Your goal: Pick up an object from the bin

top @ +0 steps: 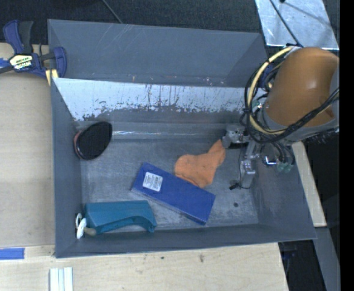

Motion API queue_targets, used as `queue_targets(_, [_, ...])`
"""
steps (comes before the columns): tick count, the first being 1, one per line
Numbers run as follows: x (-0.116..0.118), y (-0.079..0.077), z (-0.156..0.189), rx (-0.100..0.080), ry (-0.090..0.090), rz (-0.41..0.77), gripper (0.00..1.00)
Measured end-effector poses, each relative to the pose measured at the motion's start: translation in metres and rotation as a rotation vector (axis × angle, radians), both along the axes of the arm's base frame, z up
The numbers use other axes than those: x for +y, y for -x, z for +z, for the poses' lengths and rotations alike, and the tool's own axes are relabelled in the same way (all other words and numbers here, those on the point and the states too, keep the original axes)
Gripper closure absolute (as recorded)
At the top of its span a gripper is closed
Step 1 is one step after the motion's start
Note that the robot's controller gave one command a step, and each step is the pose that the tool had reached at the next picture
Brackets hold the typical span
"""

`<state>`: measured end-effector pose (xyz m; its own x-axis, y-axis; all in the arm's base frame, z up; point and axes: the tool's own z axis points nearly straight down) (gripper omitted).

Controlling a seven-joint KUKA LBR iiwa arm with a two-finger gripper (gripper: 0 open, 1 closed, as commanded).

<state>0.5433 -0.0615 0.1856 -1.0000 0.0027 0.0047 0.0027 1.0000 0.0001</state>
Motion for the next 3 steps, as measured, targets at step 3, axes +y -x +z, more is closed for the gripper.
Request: queue_targets(3, [0.02,0.012,-0.065,0.0,-0.001,0.036,0.0])
